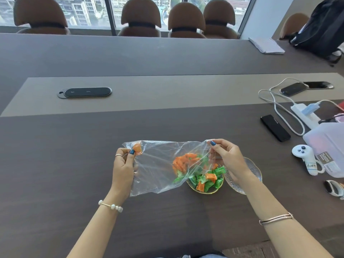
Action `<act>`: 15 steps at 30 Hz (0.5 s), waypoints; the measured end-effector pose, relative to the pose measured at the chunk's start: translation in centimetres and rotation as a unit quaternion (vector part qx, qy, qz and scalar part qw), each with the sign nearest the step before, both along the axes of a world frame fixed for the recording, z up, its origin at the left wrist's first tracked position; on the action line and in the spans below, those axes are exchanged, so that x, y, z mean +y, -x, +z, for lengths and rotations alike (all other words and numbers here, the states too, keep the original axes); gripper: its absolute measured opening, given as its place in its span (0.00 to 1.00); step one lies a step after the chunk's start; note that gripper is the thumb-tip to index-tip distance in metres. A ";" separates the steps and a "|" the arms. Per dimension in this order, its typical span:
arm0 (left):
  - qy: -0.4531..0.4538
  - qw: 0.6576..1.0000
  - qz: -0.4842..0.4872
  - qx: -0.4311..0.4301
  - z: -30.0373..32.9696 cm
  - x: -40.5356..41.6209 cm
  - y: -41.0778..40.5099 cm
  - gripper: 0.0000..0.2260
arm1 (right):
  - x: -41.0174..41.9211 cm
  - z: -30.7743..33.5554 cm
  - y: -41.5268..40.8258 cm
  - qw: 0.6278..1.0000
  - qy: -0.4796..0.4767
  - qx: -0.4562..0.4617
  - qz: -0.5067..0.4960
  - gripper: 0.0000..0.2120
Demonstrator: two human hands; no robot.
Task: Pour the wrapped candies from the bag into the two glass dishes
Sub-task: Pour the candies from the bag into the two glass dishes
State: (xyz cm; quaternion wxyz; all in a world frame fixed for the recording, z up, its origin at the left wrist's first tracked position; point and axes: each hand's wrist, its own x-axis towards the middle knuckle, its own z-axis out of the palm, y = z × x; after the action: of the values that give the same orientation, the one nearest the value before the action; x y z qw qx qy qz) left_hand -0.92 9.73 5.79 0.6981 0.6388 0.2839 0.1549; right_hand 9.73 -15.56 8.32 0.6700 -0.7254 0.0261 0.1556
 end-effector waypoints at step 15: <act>0.026 0.998 -0.053 0.001 -0.5 -10.9 -4.3 0.05 | -12.6 0.6 -3.1 0.998 0.013 -0.015 -0.058 0.07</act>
State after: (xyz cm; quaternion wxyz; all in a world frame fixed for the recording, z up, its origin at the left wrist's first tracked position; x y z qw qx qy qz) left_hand 3.41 -1.22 5.34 0.7214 0.6348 0.2540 0.1100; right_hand 12.80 -28.20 8.93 0.6688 -0.7335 0.0595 0.1051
